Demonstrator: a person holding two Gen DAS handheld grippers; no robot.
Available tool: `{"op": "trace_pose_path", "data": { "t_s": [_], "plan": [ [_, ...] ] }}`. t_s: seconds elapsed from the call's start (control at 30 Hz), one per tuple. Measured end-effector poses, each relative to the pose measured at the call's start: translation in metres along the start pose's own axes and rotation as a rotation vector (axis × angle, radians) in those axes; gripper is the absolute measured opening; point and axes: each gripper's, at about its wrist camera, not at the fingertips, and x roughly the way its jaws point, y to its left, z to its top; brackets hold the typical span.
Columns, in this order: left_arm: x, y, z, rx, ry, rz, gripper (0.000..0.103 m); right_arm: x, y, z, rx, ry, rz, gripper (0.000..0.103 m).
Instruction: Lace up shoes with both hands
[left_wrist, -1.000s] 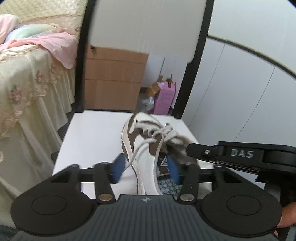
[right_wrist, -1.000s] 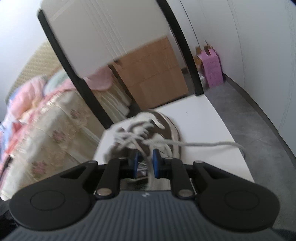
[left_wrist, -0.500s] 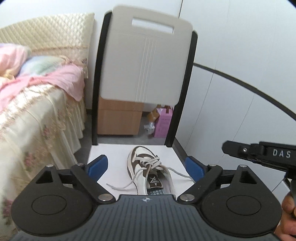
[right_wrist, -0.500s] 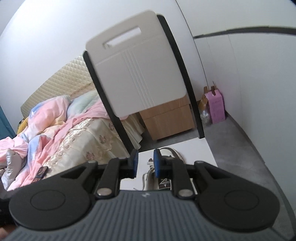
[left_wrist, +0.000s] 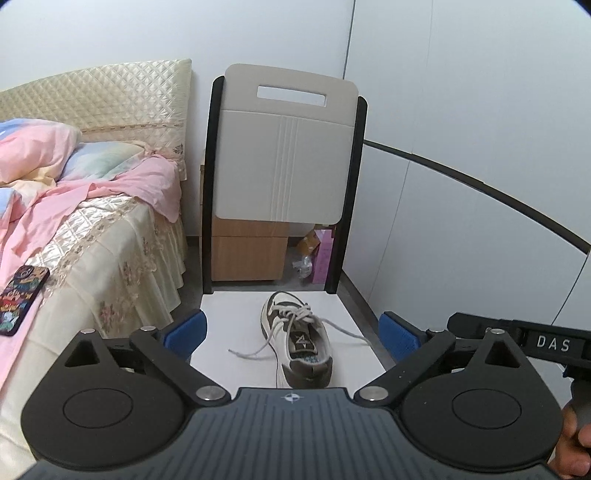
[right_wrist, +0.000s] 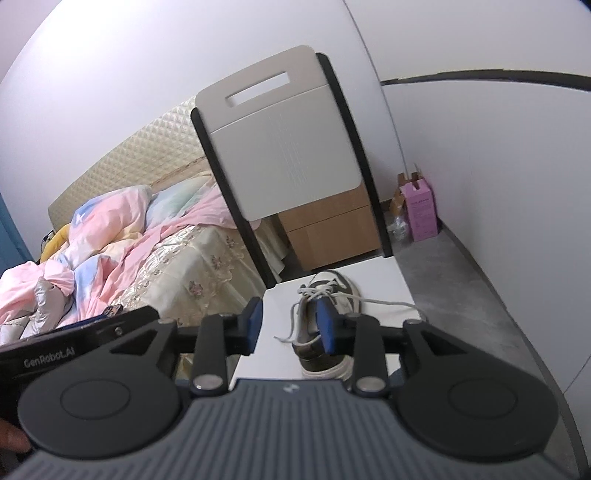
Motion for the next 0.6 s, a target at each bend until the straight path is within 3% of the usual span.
{"op": "trace_pose_path", "data": {
  "t_s": [0.07,0.27,0.47,0.6],
  "plan": [
    [0.001,-0.003,-0.002,0.009,0.001,0.007,0.101,-0.001,0.0,-0.003,-0.015,-0.009,-0.004,0.042],
    [0.019,-0.002,-0.008,0.007,0.025,0.006,0.101,0.013,-0.008,-0.01,-0.044,0.012,-0.015,0.043],
    [0.033,0.005,-0.013,0.002,0.039,0.039,0.101,0.031,-0.017,-0.013,-0.037,0.031,-0.041,0.058],
    [0.038,0.009,-0.014,0.003,0.04,0.058,0.101,0.041,-0.019,-0.014,-0.036,0.052,-0.042,0.06]
  ]
}}
